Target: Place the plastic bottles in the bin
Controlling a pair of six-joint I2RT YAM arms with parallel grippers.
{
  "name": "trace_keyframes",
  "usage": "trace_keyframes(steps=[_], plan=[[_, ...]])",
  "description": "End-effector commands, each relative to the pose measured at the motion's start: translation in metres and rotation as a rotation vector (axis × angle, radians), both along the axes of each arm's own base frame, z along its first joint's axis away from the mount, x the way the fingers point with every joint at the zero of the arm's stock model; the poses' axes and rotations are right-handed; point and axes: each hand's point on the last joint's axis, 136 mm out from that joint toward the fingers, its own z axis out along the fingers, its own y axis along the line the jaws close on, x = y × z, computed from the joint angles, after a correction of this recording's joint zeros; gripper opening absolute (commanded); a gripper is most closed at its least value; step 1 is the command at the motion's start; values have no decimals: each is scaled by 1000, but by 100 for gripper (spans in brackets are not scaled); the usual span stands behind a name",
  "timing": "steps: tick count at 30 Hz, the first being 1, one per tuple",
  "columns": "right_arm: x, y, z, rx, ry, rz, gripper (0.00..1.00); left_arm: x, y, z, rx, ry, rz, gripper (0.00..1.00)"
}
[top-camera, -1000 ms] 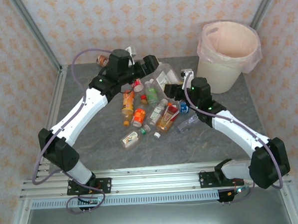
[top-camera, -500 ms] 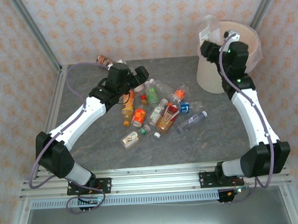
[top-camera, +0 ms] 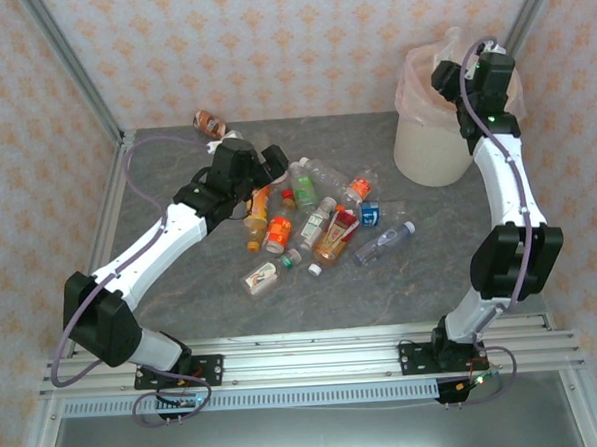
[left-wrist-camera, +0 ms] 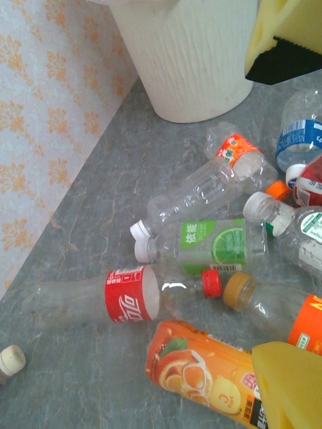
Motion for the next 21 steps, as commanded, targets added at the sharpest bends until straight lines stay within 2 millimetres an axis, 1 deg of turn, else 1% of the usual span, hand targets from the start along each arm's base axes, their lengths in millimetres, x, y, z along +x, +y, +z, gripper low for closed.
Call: trace_keyframes(steps=[1, 5, 10, 12, 15, 18, 21], plan=[[2, -14, 6, 24, 14, 26, 41, -10, 19, -1, 85, 24, 27, 100], [7, -16, -12, -2, 101, 77, 44, -13, 25, -7, 122, 51, 36, 100], [8, -10, -28, -20, 225, 143, 49, -14, 33, -10, 164, 52, 62, 100], [11, -11, -36, -16, 269, 147, 51, -14, 38, -11, 182, 50, 75, 100], [15, -17, -46, -10, 326, 119, 51, -16, 42, -11, 200, 51, 80, 100], [19, -18, -48, 5, 354, 111, 52, -20, 47, -14, 225, 64, 89, 100], [25, -13, -52, 33, 367, 144, 54, -23, 52, -19, 241, 76, 102, 100]])
